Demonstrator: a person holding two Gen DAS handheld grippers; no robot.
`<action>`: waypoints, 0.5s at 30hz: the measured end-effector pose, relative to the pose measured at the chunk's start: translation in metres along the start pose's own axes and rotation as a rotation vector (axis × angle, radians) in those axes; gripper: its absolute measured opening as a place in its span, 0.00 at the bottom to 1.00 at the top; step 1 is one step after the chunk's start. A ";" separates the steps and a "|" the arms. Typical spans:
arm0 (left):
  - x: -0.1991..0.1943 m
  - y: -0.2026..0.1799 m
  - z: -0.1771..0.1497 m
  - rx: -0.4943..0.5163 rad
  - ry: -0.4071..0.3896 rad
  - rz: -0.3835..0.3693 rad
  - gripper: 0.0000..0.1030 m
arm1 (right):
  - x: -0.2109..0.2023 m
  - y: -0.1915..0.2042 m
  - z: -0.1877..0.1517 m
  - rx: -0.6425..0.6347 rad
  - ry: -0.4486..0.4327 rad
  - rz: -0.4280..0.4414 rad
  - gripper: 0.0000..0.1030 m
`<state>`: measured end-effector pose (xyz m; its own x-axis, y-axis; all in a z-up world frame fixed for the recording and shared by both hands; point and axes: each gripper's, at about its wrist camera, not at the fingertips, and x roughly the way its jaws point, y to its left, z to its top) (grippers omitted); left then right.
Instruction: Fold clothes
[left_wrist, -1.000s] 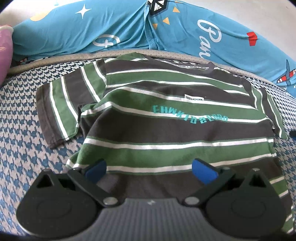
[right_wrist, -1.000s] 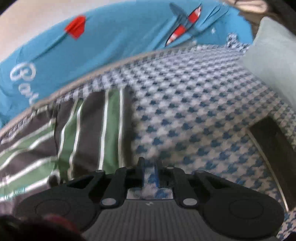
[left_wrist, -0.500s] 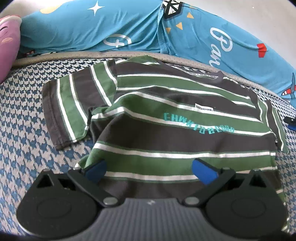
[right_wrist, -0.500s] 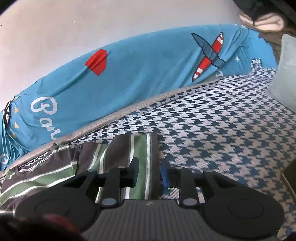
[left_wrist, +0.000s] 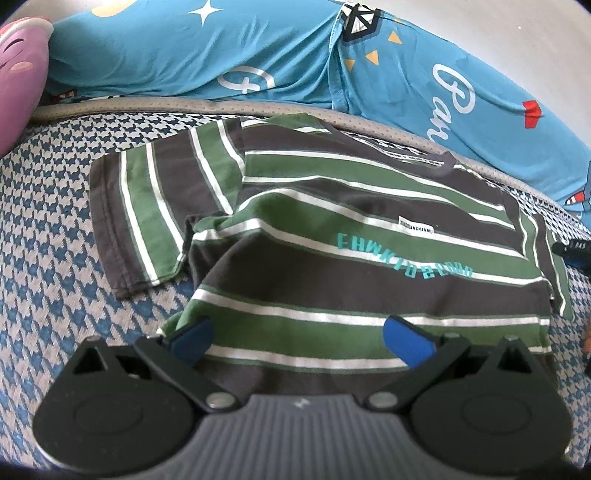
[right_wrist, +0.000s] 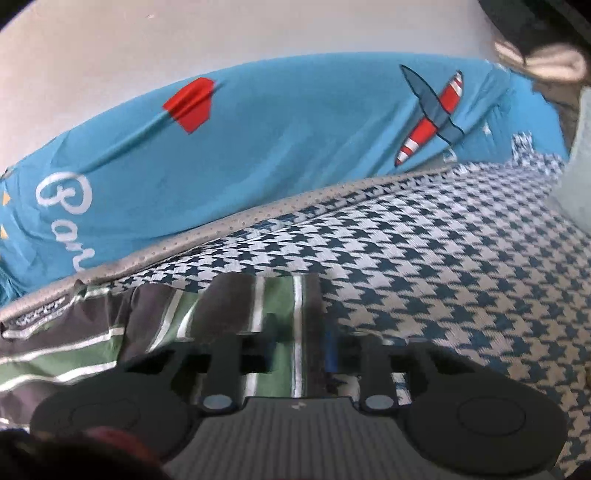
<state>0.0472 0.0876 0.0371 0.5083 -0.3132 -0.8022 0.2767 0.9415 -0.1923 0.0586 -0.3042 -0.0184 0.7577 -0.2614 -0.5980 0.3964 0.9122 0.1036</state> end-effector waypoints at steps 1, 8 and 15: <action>0.000 0.001 0.000 -0.002 -0.001 -0.001 1.00 | 0.000 0.003 0.000 -0.015 -0.003 0.000 0.08; -0.007 0.011 0.006 -0.023 -0.024 -0.014 1.00 | -0.012 0.010 0.004 -0.027 -0.070 -0.159 0.05; -0.023 0.035 0.020 -0.050 -0.080 -0.015 1.00 | -0.016 0.008 0.010 0.059 -0.048 -0.217 0.14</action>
<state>0.0612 0.1255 0.0604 0.5684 -0.3344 -0.7517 0.2444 0.9410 -0.2339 0.0548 -0.2958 0.0002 0.6742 -0.4656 -0.5733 0.5818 0.8130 0.0239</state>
